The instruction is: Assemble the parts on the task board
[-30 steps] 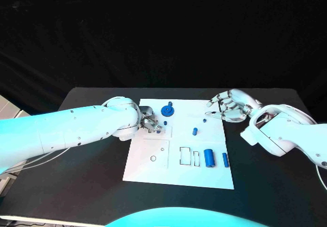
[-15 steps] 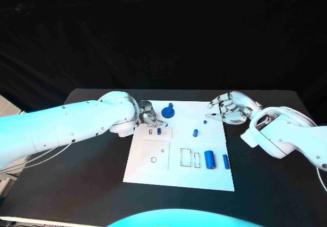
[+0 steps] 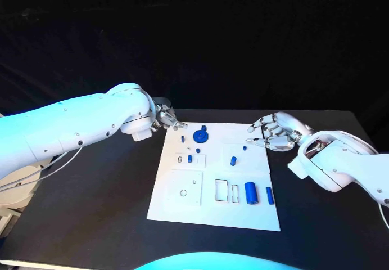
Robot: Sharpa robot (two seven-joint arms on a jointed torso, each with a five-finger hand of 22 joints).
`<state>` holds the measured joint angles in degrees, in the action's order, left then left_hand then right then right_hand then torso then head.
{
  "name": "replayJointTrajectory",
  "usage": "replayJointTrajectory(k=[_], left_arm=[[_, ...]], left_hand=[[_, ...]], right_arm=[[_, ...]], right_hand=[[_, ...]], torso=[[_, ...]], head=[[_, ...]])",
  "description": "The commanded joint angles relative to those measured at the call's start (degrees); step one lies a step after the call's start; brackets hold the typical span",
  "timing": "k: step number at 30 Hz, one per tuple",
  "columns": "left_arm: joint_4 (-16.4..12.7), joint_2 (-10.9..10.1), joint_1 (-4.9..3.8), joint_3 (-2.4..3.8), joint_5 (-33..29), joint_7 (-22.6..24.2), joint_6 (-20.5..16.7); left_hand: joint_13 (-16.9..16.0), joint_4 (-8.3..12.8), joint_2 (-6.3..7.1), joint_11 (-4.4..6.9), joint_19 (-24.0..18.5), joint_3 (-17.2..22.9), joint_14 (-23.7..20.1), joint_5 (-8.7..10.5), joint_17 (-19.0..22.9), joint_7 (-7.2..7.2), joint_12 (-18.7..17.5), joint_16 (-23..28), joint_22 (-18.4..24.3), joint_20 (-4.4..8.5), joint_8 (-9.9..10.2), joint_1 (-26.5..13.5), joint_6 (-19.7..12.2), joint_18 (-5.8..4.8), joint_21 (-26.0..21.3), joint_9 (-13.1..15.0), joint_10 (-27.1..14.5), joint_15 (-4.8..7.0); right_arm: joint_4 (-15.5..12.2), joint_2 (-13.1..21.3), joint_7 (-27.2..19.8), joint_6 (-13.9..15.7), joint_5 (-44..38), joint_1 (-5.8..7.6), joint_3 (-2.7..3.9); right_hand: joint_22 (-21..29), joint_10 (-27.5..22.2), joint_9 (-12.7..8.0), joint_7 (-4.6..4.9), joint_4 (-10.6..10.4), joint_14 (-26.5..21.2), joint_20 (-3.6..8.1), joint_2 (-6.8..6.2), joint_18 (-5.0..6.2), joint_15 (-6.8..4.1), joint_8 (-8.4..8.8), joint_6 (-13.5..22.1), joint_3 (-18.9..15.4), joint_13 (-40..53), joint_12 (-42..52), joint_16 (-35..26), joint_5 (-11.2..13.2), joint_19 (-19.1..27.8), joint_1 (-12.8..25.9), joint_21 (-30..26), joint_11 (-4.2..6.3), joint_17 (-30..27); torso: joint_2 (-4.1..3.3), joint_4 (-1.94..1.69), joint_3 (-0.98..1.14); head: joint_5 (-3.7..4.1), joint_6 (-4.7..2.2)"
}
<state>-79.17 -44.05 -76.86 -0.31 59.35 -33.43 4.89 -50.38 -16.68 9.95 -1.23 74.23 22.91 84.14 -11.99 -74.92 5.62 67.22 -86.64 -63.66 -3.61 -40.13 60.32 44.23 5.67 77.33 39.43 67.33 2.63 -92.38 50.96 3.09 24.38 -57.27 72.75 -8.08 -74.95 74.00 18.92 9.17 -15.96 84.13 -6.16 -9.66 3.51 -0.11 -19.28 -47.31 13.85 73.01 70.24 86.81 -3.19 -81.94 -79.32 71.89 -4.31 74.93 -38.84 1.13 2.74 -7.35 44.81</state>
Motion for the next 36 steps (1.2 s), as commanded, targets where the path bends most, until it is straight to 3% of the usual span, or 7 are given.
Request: replayJointTrajectory(k=[1, 15, 27, 36], left_arm=[[2.47, 1.62, -0.42, -0.17, -0.76, 1.32, 3.26], [13.69, 7.98, -0.37, -1.57, 0.85, 1.02, 9.32], [18.18, 11.00, 0.53, -2.33, -0.15, 2.06, 9.36], [19.93, 11.87, 0.97, -2.79, -0.63, 2.48, 9.60]], left_hand=[[0.01, -0.03, -0.04, -0.15, -0.03, -0.35, 3.89, -0.23, -9.21, 0.05, -0.15, 0.09, -0.09, -0.38, 0.25, 0.56, -0.22, -0.15, -0.17, -0.15, -0.06, -0.43], [0.25, -0.15, -0.70, -0.31, -0.31, -0.96, 3.81, -0.06, -9.04, 0.14, -0.20, 0.16, 0.25, -0.64, 0.59, -0.47, 0.41, -0.05, -0.36, -0.76, -0.36, -0.63], [0.20, -0.19, -1.05, -0.28, -0.36, -2.12, 3.81, 0.09, -9.13, 0.05, -0.02, 0.07, 0.18, -0.74, 0.55, -2.15, 1.06, -0.02, -0.36, -1.12, -0.44, -0.65], [0.25, -0.18, -1.02, -0.27, -0.38, -2.48, 3.80, 0.14, -9.13, 0.04, 0.00, 0.06, 0.18, -0.74, 0.56, -2.50, 1.09, -0.02, -0.35, -1.19, -0.49, -0.64]], right_arm=[[0.01, -0.04, -0.43, -0.38, -0.52, -0.05, 0.00], [-0.32, 0.07, -0.43, -0.34, -0.52, -0.05, 0.01], [-0.39, -0.04, -0.47, -0.29, -0.53, -0.05, 0.01], [-0.36, -0.09, -0.45, -0.32, -0.53, -0.05, 0.01]], right_hand=[[-5.97, -0.34, -0.05, 0.03, -0.12, 3.96, -0.05, -0.05, 0.36, 0.31, -0.04, 0.28, 0.21, -0.08, -0.14, -0.28, -0.26, 0.47, 0.33, -0.35, -0.11, 8.27], [-5.97, -0.34, -0.05, 0.03, -0.12, 3.96, -0.05, -0.05, 0.36, 0.31, -0.04, 0.28, 0.21, -0.08, -0.14, -0.28, -0.26, 0.47, 0.33, -0.35, -0.11, 8.27], [-5.91, -0.32, -0.05, 0.02, -0.09, 3.95, -0.05, -0.03, 0.38, 0.31, -0.06, 0.26, 0.28, -0.09, -0.13, -0.32, -0.26, 0.50, 0.30, -0.50, -0.10, 8.24], [-5.91, -0.32, -0.05, 0.02, -0.09, 3.95, -0.05, -0.03, 0.38, 0.31, -0.06, 0.26, 0.28, -0.09, -0.13, -0.32, -0.26, 0.50, 0.30, -0.50, -0.10, 8.24]], torso=[[-0.25, 0.09, 0.01], [-0.73, 0.44, 0.16], [-0.68, 0.58, 0.13], [-0.59, 0.43, 0.13]], head=[[-0.07, -0.16], [-0.44, -0.19], [-0.38, 0.13], [-0.32, 0.26]])
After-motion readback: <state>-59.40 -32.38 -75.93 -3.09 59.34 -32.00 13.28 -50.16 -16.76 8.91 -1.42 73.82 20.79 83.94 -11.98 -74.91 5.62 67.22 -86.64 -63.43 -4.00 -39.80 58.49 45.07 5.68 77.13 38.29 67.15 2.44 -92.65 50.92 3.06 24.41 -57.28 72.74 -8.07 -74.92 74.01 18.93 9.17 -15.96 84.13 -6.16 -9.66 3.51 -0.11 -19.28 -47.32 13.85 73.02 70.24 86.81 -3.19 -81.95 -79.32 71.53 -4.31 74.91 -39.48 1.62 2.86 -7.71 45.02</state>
